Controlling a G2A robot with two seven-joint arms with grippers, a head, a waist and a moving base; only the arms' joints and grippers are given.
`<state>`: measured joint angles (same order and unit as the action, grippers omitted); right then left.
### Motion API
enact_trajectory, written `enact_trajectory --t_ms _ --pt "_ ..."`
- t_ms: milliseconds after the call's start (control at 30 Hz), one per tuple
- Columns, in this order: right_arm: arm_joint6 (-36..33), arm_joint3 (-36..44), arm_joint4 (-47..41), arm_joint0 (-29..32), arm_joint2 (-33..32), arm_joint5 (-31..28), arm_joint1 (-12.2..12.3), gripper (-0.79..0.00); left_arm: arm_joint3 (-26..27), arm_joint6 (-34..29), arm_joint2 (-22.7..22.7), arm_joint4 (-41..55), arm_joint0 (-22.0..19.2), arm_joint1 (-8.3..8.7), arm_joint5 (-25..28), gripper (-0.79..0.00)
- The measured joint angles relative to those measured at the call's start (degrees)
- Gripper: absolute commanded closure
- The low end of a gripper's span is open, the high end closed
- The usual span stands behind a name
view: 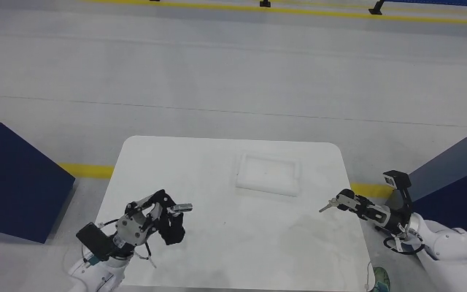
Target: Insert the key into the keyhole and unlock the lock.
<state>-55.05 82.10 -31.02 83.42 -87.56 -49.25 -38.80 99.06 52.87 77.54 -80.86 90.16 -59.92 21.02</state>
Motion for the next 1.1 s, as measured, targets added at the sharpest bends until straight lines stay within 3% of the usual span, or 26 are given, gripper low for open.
enact_trajectory --t_ms 133,467,733,1100 --pt "0.0 0.0 0.0 0.0 0.0 0.0 0.0 0.000 -2.5 3.3 -5.3 5.0 -0.8 -1.32 -1.2 0.000" --pt "0.0 0.0 0.0 0.0 0.0 0.0 0.0 0.000 -12.2 14.5 -19.2 15.5 -8.4 -5.87 -1.8 0.000" --pt "0.0 0.0 0.0 0.0 0.0 0.0 0.0 0.000 -18.7 21.6 -24.6 17.8 -13.1 -8.65 -0.6 0.000" --pt "0.0 0.0 0.0 0.0 0.0 0.0 0.0 0.000 -27.7 23.2 -29.0 23.6 -18.1 -12.57 -1.9 0.000"
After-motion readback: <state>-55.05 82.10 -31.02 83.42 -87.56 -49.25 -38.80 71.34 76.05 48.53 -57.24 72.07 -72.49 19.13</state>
